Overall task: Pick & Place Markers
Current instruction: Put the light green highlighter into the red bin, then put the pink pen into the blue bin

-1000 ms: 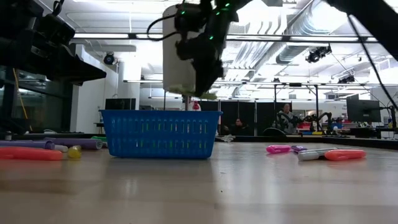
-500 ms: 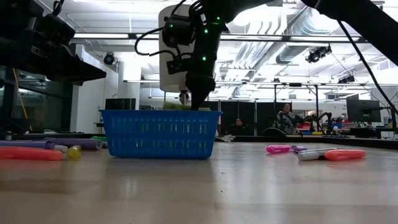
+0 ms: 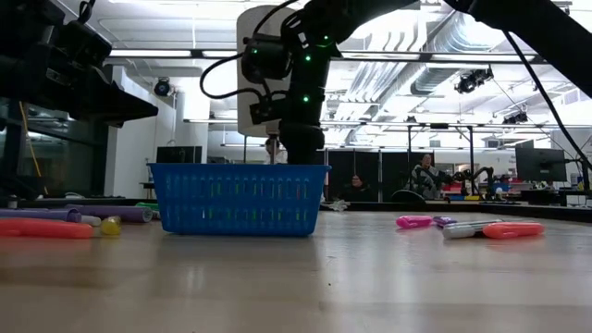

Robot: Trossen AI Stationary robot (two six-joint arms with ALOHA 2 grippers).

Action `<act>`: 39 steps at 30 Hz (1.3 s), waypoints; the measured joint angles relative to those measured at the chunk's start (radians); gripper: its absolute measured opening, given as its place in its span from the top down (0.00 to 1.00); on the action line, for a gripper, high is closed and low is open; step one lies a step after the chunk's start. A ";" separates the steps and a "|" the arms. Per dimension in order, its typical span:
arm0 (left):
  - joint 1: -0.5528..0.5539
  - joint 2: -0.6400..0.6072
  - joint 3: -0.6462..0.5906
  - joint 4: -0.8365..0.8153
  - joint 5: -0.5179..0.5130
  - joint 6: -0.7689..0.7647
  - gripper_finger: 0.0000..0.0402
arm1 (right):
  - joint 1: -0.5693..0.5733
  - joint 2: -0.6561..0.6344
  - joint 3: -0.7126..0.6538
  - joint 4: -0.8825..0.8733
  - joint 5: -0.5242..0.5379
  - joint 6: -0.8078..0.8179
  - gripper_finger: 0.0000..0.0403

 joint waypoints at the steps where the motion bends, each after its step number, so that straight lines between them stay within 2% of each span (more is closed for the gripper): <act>1: 0.000 0.000 0.000 0.000 0.000 0.000 0.79 | 0.000 0.000 0.000 0.000 0.000 0.006 0.75; 9: 0.000 0.000 0.000 0.000 0.000 0.000 0.79 | 0.006 0.000 0.000 -0.001 0.052 0.058 0.69; 18: 0.000 0.000 0.000 0.000 0.000 0.000 0.79 | 0.047 -0.044 0.000 -0.029 0.048 0.144 0.65; 23: 0.000 0.000 0.000 0.000 0.000 0.000 0.79 | 0.071 -0.077 0.001 -0.101 0.001 0.181 0.65; 27: 0.000 0.000 0.000 0.000 0.000 0.000 0.79 | 0.090 -0.098 0.001 -0.172 -0.094 0.191 0.65; 32: 0.000 0.000 0.000 0.000 0.000 0.000 0.79 | 0.111 -0.130 -0.001 -0.222 -0.135 0.171 0.65; 35: 0.000 0.000 0.000 0.000 0.000 0.000 0.79 | 0.117 -0.168 -0.055 -0.197 -0.149 0.154 0.65; 39: 0.000 0.000 0.000 0.000 0.000 0.000 0.79 | 0.130 -0.250 -0.206 -0.094 -0.143 0.125 0.65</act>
